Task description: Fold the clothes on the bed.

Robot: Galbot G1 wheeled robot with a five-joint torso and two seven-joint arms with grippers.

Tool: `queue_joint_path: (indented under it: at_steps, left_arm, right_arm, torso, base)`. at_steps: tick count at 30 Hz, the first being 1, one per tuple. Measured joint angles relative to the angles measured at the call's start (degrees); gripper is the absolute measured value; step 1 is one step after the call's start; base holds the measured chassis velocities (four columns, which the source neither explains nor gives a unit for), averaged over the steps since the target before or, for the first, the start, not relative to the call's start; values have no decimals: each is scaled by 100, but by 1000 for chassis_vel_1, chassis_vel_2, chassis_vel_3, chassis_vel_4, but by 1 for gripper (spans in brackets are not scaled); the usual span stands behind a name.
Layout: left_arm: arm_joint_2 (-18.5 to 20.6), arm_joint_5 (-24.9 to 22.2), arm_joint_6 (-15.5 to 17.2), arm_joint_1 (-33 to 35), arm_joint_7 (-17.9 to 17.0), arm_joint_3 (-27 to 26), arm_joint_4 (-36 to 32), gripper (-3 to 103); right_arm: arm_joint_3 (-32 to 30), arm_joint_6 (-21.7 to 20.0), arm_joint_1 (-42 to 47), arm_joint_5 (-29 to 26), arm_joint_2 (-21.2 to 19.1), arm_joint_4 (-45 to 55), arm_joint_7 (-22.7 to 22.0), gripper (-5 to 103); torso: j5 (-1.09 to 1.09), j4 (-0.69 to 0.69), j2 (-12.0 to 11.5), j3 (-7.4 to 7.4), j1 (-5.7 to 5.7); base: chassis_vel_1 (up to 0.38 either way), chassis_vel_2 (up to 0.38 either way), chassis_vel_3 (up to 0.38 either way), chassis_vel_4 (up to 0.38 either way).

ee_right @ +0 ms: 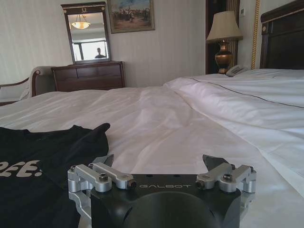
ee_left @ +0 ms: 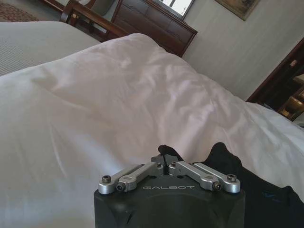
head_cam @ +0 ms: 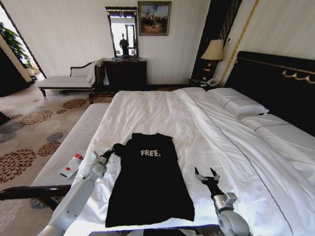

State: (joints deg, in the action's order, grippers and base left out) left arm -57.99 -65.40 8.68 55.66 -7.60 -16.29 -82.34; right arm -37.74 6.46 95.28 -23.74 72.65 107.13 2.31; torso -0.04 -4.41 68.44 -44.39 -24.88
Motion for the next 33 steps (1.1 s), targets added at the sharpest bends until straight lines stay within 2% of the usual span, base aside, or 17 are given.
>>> queue_joint_path:
  at_steps: [17, 23, 30, 33]
  left_arm:
    - [159, 30, -317, 372, 24, -411, -17, 0]
    - [138, 260, -411, 402, 6, -415, -38, 0]
    - [-2, 820, -478, 310, -35, -228, -36, 0]
    - [-117, 1448, -515, 165, -140, -26, -103, 0]
  right_arm:
    - [17, 21, -35, -28, -34, -5, 14, 100]
    - [36, 22, -34, -30, -30, -15, 16, 100]
    - [33, 54, -31, -29, -26, -32, 28, 100]
    - [19, 77, -11, -28, -18, -45, 39, 100]
  torso:
    - [0, -1, 0, 0, 0]
    - [1, -1, 0, 0, 0]
    - [1, 0, 0, 0, 0]
    - [1, 0, 0, 0, 0]
  base:
    - [0, 0, 0, 0]
    - [0, 0, 0, 0]
    - [0, 0, 0, 0]
    - [0, 0, 0, 0]
